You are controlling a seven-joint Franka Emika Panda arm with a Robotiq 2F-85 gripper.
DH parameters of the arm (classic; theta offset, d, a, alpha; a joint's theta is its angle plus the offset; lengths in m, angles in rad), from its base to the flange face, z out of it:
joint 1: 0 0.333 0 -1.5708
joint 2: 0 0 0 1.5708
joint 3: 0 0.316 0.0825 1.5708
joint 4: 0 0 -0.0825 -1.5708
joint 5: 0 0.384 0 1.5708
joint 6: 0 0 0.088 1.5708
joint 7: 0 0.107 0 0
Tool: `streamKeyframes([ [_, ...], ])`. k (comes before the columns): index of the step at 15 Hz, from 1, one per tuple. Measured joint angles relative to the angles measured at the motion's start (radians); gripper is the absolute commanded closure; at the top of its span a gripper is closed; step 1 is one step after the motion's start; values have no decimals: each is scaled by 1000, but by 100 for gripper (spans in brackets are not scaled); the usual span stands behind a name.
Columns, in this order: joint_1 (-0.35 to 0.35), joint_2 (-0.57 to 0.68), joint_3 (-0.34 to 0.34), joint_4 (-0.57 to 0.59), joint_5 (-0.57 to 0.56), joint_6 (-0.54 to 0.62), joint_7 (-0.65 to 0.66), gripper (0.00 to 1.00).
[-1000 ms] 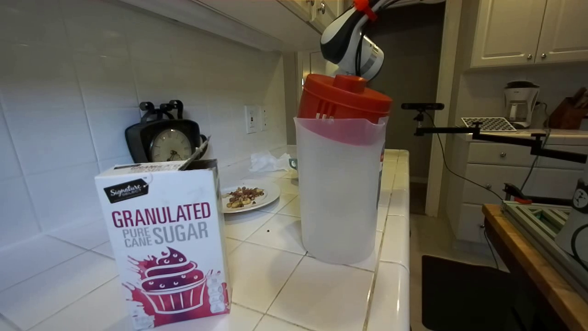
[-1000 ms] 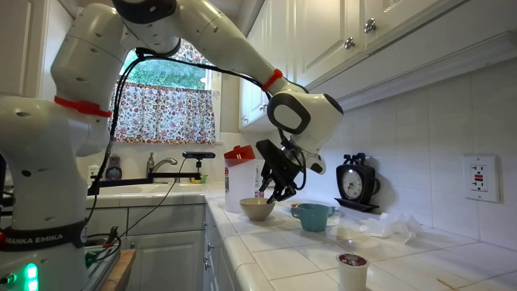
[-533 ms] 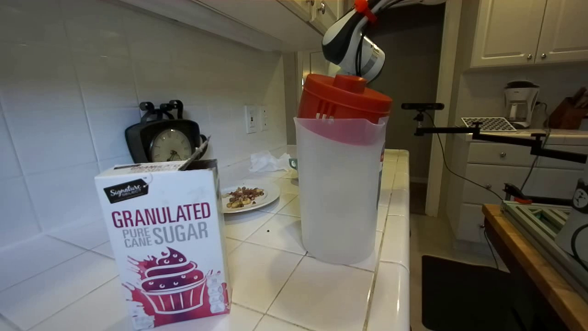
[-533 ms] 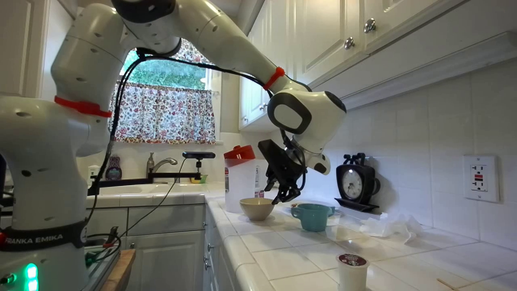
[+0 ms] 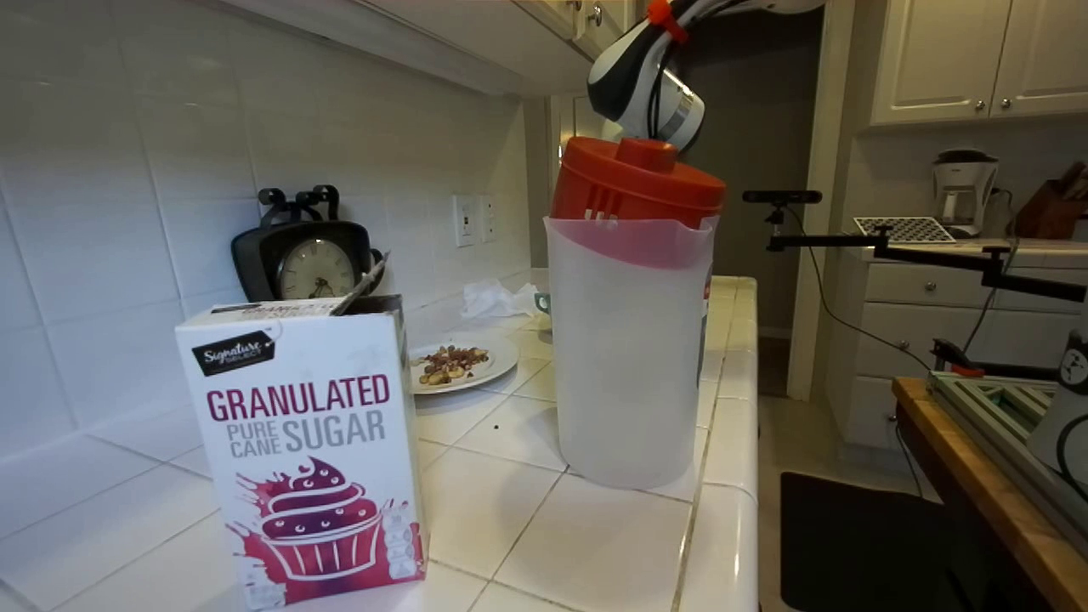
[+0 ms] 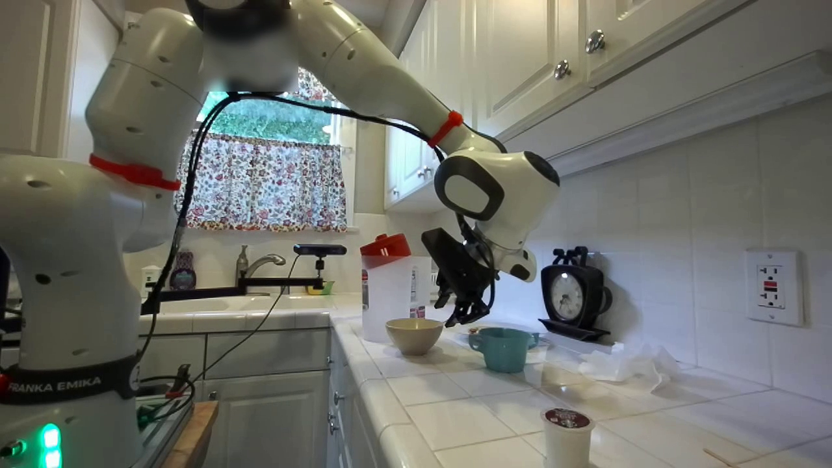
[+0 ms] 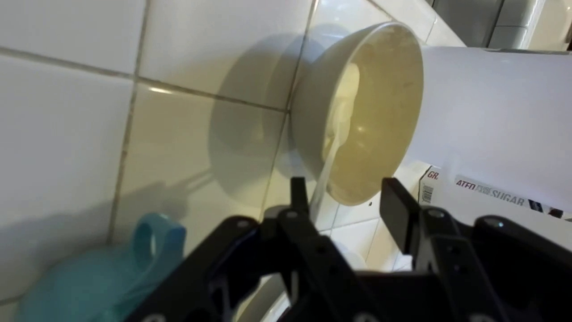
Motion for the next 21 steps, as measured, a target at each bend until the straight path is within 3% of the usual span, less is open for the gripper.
streamKeyframes([
  [1,0,4,1,5,1,0,0,65],
  [2,1,6,2,8,2,0,1,86],
  [4,0,7,2,9,2,0,2,91],
  [5,0,7,2,9,2,0,2,99],
  [21,0,-31,0,8,2,-20,18,99],
])
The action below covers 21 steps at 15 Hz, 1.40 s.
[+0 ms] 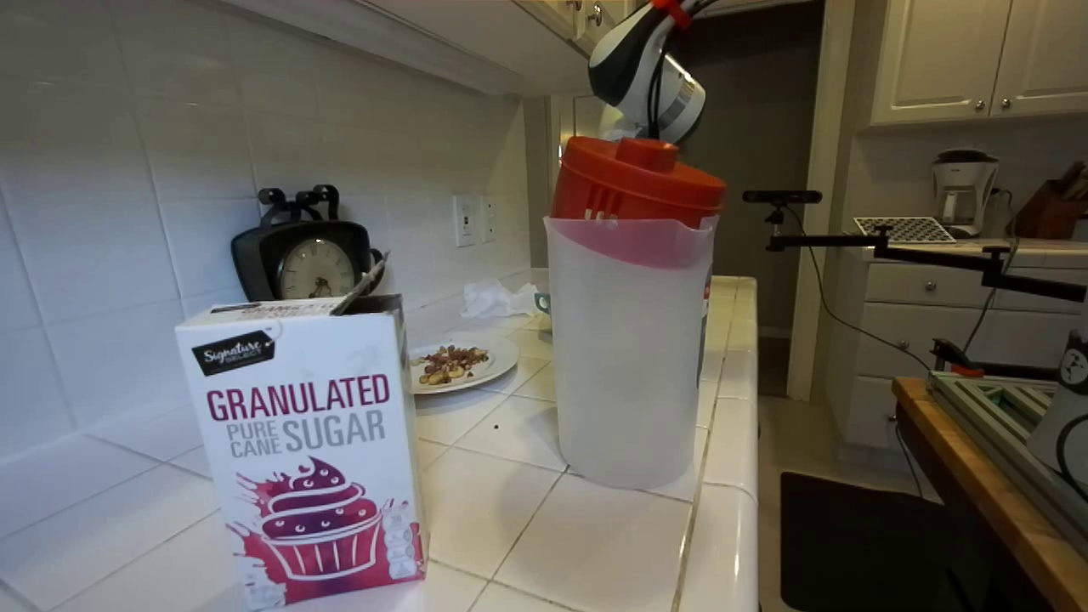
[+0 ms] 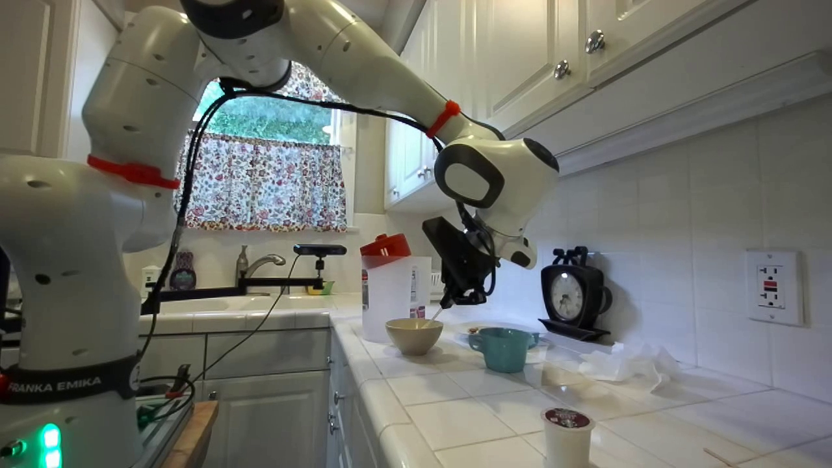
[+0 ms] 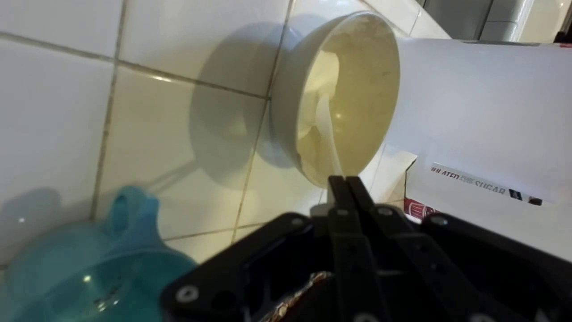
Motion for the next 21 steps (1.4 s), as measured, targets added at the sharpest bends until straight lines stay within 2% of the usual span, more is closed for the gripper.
streamKeyframes([
  [12,0,-130,-25,-42,0,53,9,99],
  [21,-2,-166,-57,-51,26,74,9,99],
])
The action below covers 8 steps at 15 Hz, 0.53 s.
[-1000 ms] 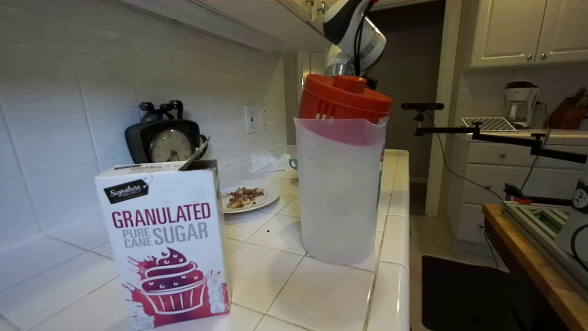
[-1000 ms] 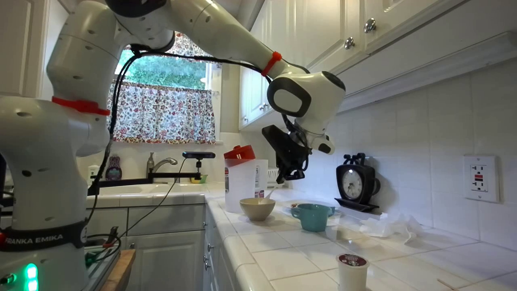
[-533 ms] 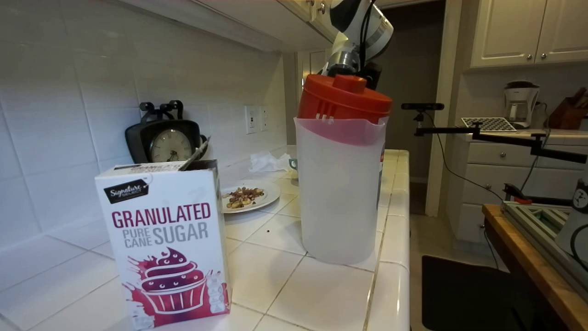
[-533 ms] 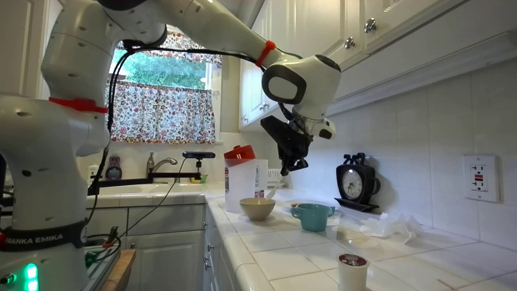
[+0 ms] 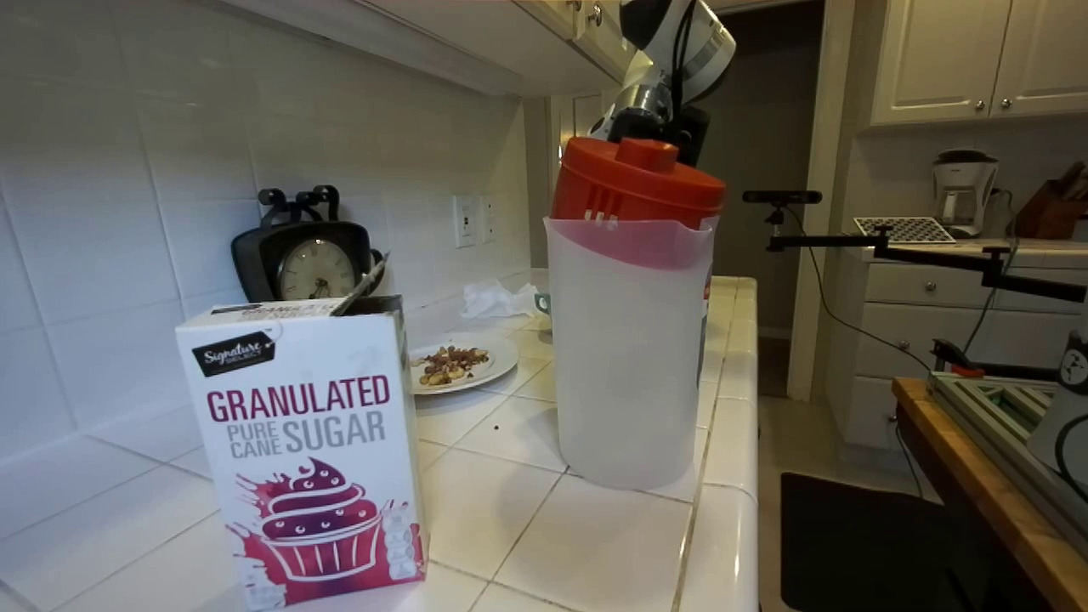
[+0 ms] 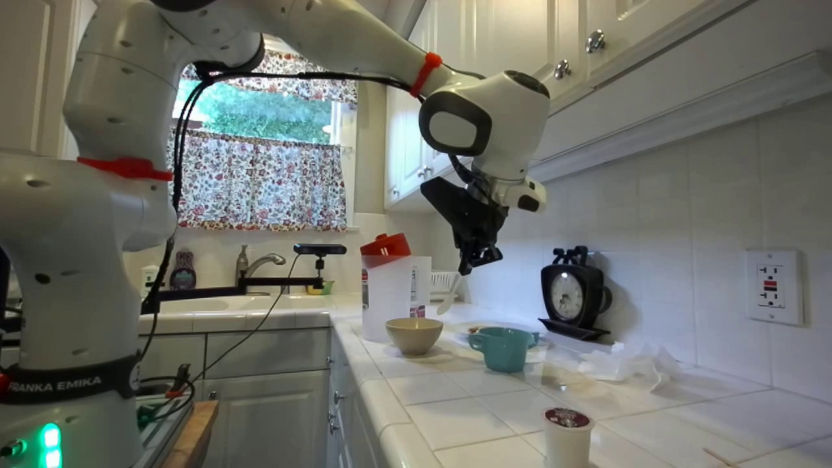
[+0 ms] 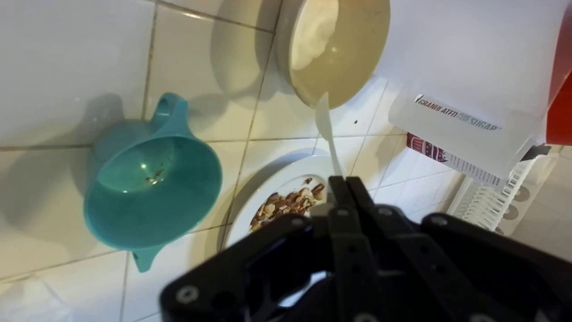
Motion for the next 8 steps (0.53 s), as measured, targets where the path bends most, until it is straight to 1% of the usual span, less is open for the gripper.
streamKeyframes([
  [5,19,-9,4,-39,0,-43,0,99],
  [8,19,-42,0,-77,-8,-42,0,99],
])
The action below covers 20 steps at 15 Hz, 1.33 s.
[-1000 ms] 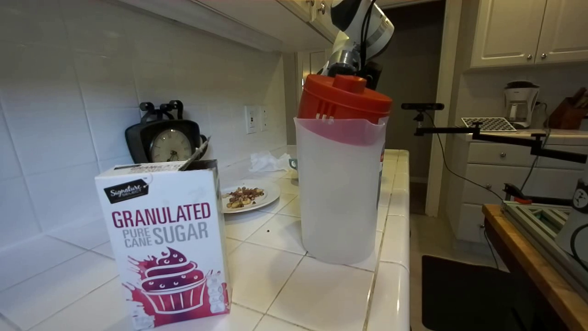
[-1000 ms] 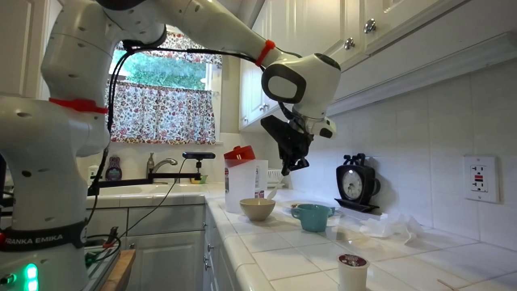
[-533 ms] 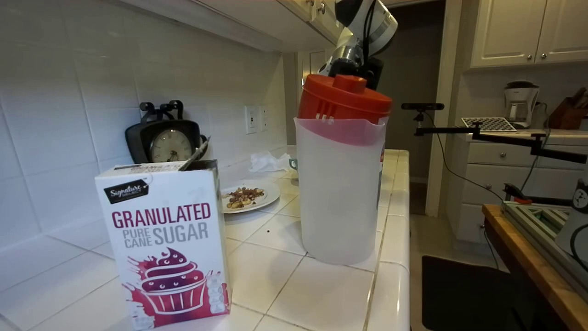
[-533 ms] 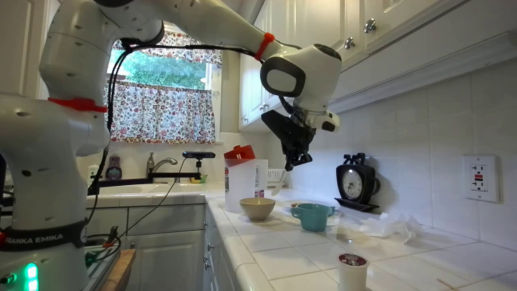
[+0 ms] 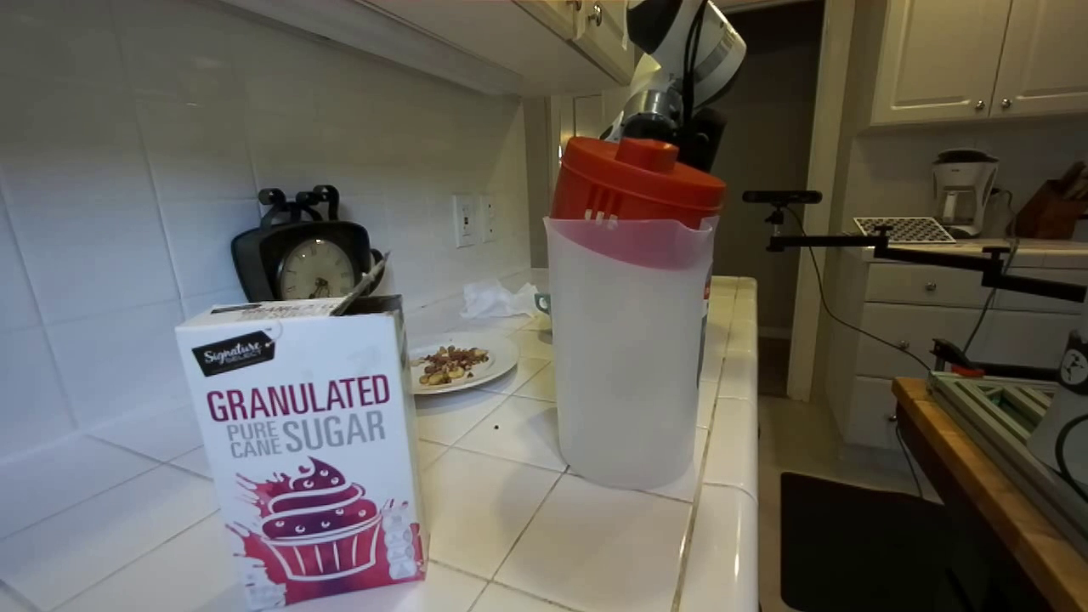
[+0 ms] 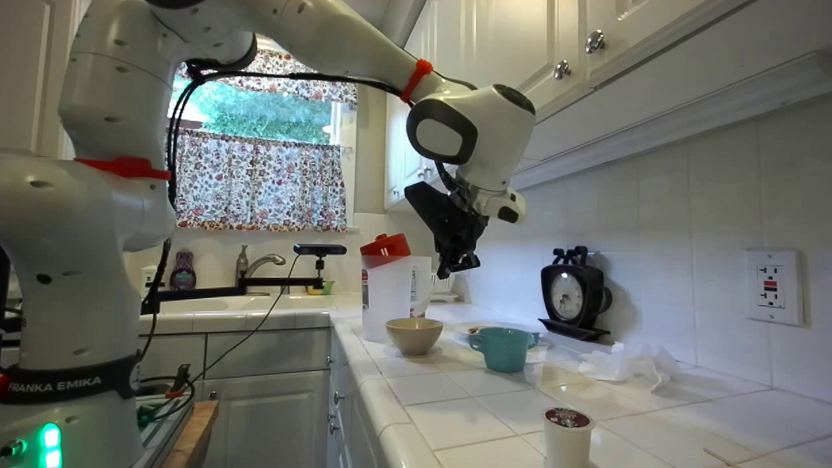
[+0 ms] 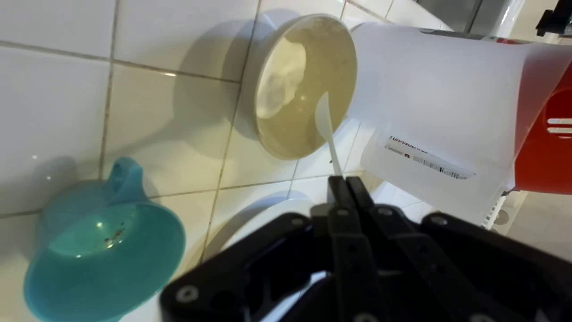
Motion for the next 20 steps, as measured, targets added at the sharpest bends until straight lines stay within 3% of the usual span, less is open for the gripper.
streamKeyframes([
  [7,34,-117,5,-86,-123,113,35,99],
  [20,143,-196,61,-165,-387,276,126,99],
])
